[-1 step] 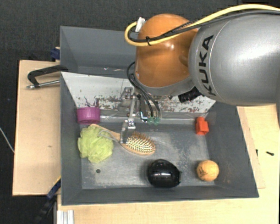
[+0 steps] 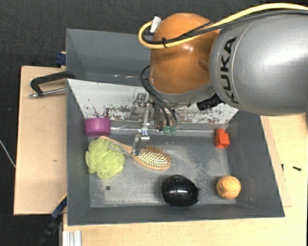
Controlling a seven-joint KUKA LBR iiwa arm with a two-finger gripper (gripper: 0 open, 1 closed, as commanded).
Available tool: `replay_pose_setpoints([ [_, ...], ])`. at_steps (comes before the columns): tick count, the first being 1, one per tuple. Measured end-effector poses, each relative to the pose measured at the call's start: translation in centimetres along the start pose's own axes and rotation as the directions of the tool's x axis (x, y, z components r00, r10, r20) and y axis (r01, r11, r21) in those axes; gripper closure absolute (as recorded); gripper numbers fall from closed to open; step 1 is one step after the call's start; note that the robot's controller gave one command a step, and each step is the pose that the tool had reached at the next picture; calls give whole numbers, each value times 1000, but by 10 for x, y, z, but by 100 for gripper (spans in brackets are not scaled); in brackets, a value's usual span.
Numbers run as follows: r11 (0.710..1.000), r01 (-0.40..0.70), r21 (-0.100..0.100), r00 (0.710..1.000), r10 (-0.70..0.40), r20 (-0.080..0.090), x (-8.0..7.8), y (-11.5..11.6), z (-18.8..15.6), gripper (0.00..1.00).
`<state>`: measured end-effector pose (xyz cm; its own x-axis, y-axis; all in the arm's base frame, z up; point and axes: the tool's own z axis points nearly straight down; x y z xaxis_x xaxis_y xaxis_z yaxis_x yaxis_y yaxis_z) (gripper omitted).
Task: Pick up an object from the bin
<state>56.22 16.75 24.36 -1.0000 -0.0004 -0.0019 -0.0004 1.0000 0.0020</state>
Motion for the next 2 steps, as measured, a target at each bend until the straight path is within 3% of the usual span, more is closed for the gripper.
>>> replay_pose_setpoints([
  [1, 999, -51, -1, 999, 51, 4, 7, -21, 65, 0],
  [2, 995, -99, 2, 995, 99, -5, 12, -67, 83, 0],
])
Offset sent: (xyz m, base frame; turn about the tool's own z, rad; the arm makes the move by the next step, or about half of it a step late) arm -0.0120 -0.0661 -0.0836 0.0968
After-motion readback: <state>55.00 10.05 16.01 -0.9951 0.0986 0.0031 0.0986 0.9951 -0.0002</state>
